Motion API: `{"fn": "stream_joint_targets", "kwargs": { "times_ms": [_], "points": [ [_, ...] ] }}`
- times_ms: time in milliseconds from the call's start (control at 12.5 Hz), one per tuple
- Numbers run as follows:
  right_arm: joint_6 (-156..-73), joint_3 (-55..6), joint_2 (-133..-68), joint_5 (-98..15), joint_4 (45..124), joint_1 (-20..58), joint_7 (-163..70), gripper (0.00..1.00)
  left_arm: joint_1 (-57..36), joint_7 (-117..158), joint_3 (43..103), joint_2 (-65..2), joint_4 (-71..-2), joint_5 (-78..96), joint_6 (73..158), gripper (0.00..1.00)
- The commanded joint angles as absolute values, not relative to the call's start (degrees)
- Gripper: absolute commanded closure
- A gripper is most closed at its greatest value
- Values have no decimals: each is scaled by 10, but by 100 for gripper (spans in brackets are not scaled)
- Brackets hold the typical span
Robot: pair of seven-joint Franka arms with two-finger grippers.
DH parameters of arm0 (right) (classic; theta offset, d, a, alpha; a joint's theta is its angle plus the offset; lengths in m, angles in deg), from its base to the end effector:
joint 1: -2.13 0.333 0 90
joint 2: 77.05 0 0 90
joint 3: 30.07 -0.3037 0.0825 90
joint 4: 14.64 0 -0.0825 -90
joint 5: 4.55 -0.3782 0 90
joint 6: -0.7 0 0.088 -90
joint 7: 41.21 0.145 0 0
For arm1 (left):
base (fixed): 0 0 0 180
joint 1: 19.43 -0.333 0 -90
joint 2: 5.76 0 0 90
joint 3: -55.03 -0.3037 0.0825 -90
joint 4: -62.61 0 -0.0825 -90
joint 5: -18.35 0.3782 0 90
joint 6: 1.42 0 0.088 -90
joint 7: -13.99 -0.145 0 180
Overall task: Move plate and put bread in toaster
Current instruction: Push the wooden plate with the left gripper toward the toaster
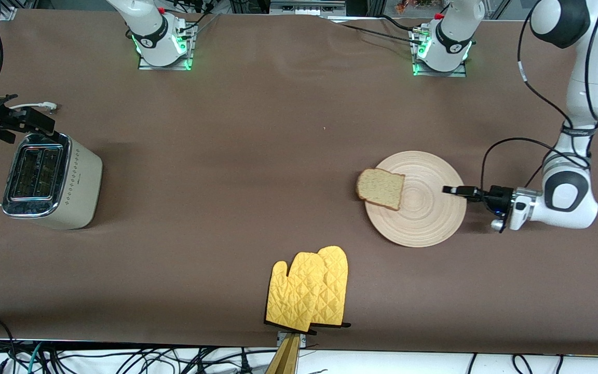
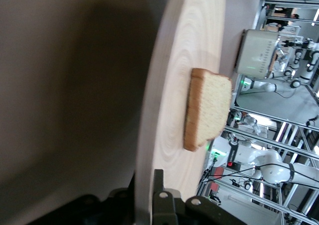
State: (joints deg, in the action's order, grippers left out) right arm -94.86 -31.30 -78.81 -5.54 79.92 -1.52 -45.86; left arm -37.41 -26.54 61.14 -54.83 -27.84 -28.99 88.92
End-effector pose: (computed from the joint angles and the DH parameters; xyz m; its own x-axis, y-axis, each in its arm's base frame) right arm 0.5624 -0.0216 0.5283 0.9992 0.0372 -0.0118 0.0370 -0.9991 -0.0188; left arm 0.5886 0.0185 0.1153 0.9448 -0.2357 -0.2275 0.1069 -0.4345 0.8943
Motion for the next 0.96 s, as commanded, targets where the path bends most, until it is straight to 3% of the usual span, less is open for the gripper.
{"fn": "stream_joint_targets", "kwargs": {
  "times_ms": [0,561,882],
  "points": [
    [-946,-315,-782,-65,803,-19,-458,0,-329,-241,610,-516,-283,-341,878,100],
    [-947,-318,-782,-65,801,-16,-458,0,-165,-197,607,-513,-284,-460,937,100],
    [-946,-318,-782,-65,801,-16,-457,0,-57,-181,601,-521,-283,-547,1047,100]
  ]
}}
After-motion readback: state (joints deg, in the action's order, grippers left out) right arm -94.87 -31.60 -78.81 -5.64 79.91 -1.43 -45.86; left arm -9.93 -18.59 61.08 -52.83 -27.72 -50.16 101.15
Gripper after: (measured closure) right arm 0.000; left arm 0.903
